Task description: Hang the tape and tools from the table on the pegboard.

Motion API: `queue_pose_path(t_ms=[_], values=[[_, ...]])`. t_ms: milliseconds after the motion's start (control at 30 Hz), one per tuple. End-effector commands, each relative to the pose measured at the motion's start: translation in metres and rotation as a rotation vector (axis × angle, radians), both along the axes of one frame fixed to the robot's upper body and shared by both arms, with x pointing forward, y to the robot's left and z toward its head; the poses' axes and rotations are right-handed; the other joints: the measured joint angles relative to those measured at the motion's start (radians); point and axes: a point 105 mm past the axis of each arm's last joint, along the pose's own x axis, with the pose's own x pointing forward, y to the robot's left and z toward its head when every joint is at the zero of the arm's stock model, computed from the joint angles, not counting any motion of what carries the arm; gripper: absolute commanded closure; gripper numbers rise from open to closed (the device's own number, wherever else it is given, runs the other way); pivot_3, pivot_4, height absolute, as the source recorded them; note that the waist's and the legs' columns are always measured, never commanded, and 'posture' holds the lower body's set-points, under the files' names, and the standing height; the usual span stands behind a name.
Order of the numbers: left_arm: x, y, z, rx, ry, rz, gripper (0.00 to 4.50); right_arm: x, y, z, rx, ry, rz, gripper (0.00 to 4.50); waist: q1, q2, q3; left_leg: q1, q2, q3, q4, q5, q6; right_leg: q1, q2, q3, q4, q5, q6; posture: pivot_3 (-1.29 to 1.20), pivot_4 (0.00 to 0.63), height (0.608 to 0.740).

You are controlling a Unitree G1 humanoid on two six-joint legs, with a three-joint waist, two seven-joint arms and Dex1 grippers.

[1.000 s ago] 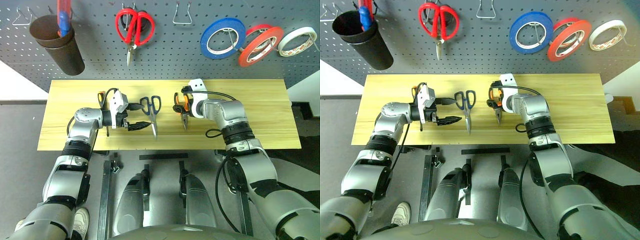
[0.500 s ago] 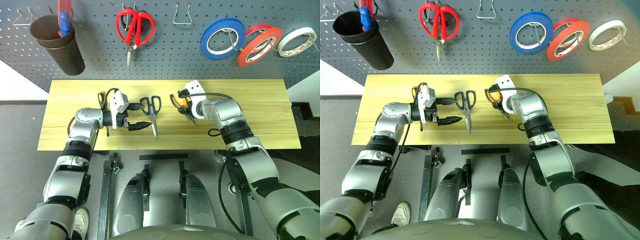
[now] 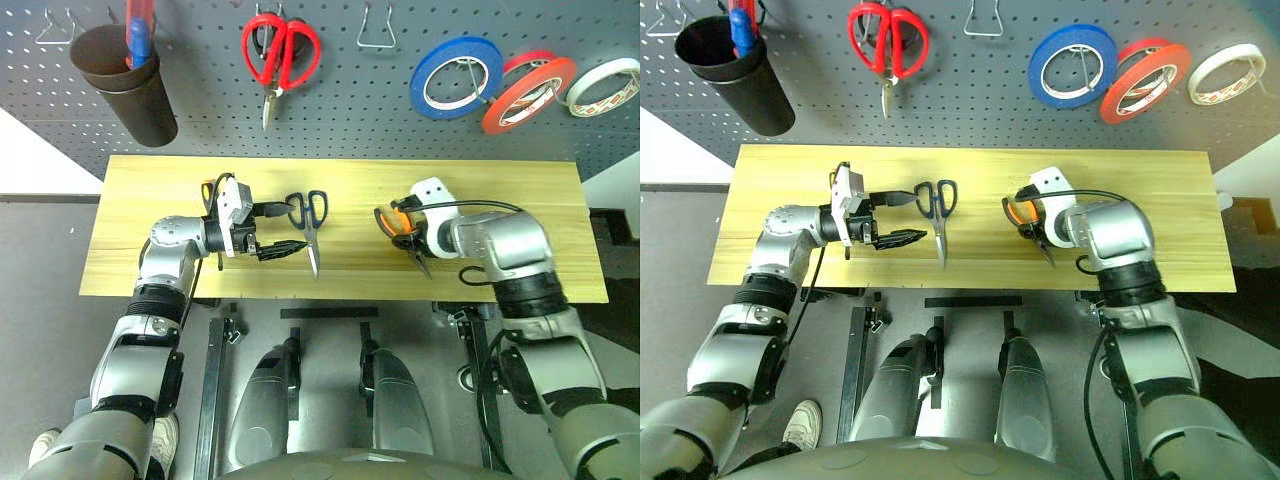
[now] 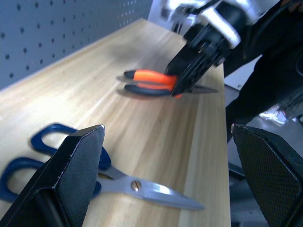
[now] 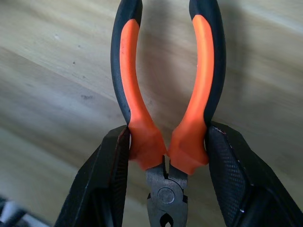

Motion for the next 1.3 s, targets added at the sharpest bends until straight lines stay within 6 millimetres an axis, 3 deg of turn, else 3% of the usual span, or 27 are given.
queue_pose_path(t_ms=[33,200,367,633,933,1300], values=[[-0.004,0.002,0.021,-0.057,-0.072,-0.036,0.0,-0.025,0.016,0.043,0.104,-0.144,0.113,2.46,0.002,-0.001,-0.003,-0.001,0.0,0.0,0.0,0.0,0.0,0.0,0.0,-0.002,0.0,0.0,0.0,0.09,0.325,0.728],[-0.011,0.003,0.048,-0.156,-0.111,-0.093,0.0,-0.05,0.023,0.096,0.235,-0.334,0.166,2.46,0.005,-0.004,-0.016,-0.004,0.0,-0.002,0.0,0.0,-0.001,0.0,-0.001,-0.006,-0.002,0.0,0.0,0.07,0.249,0.728],[-0.015,0.007,0.07,-0.218,-0.144,-0.11,0.0,-0.059,0.03,0.14,0.288,-0.503,0.216,2.46,0.005,-0.008,-0.055,-0.004,-0.001,-0.002,0.0,0.0,-0.001,0.001,-0.001,-0.007,-0.003,0.001,0.0,0.07,0.183,0.728],[-0.026,0.013,0.098,-0.291,-0.192,-0.114,0.0,-0.046,0.038,0.197,0.357,-0.737,0.219,2.46,0.003,-0.009,-0.125,-0.003,-0.001,-0.001,0.0,0.001,-0.002,0.003,-0.001,-0.007,-0.003,0.001,-0.001,0.1,0.124,0.728],[-0.021,0.03,0.109,-0.323,-0.224,-0.019,0.0,0.001,0.058,0.226,0.354,-0.857,0.166,2.46,0.003,-0.01,-0.184,0.0,0.0,-0.001,0.0,0.001,-0.003,0.005,0.0,-0.007,-0.002,0.001,-0.001,0.15,0.081,0.728],[-0.016,0.036,0.106,-0.295,-0.251,0.038,0.0,0.044,0.065,0.229,0.252,-0.879,0.109,2.46,0.004,-0.012,-0.216,0.001,0.0,-0.002,-0.001,0.002,-0.004,0.006,0.001,-0.007,-0.003,0.001,-0.001,0.19,0.057,0.728]])
